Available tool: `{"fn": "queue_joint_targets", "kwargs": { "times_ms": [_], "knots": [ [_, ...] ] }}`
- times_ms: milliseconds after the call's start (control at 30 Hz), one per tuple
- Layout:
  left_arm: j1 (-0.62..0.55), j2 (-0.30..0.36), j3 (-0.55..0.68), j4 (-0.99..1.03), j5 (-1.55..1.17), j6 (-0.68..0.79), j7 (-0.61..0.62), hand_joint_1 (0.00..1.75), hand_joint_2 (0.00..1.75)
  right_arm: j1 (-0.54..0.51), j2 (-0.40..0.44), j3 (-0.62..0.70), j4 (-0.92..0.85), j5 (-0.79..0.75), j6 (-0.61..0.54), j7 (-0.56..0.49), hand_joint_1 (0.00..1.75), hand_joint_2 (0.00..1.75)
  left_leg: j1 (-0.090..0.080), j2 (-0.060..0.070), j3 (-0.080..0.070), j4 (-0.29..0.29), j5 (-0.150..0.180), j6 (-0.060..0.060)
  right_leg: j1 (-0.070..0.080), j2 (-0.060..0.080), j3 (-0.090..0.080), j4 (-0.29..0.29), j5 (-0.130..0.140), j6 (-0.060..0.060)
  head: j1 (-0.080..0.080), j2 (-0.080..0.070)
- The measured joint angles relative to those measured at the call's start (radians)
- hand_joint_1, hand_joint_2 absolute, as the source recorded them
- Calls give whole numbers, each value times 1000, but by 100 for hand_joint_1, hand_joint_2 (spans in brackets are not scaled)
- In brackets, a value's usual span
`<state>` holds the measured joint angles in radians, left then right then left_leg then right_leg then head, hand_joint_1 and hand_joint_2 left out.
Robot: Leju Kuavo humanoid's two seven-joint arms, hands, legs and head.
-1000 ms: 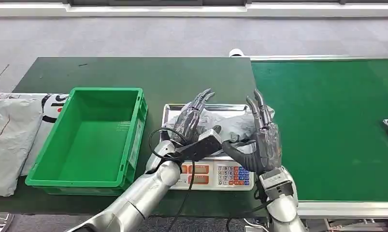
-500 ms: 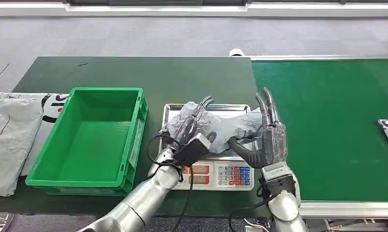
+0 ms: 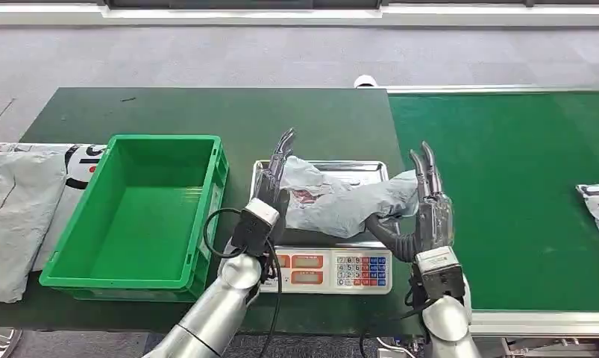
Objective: Moved the parcel from conveyor to table for the left to box.
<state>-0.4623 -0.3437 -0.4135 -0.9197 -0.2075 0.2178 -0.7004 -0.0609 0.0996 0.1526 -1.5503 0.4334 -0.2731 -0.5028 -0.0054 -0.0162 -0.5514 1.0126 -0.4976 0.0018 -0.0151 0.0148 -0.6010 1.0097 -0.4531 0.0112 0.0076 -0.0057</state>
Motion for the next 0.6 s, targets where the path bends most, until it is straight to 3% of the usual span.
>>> {"fn": "queue_joint_targets", "kwargs": {
  "times_ms": [300, 467, 567, 600],
  "knots": [
    [2, 0, 0, -7, -31, 0, 0, 0, 0, 20, -1, -24, -10, 32, -22, 16, 0, 175, 0, 0, 0, 0, 0, 0, 0, 0, 0, 0, 0, 0, 0, 0],
    [2, 0, 0, -7, -43, 0, 12, 0, 0, 14, -9, -39, 13, 209, -95, 165, 0, 175, 0, 0, 0, 0, 0, 0, 0, 0, 0, 0, 0, 0, 0, 0],
    [2, 0, 0, -7, -43, 0, 16, 0, 0, -47, -10, -92, 117, 290, -135, 246, 0, 175, 0, 0, 1, 0, 0, 0, 0, 0, 1, 0, 0, 0, 0, 0],
    [2, 0, 0, -7, -43, 0, 18, 0, 175, -71, -10, -114, 165, 292, -138, 235, 0, 175, 0, 1, 1, 0, 0, 0, 0, 0, 1, 0, 1, 0, 0, 0]
  ]
}}
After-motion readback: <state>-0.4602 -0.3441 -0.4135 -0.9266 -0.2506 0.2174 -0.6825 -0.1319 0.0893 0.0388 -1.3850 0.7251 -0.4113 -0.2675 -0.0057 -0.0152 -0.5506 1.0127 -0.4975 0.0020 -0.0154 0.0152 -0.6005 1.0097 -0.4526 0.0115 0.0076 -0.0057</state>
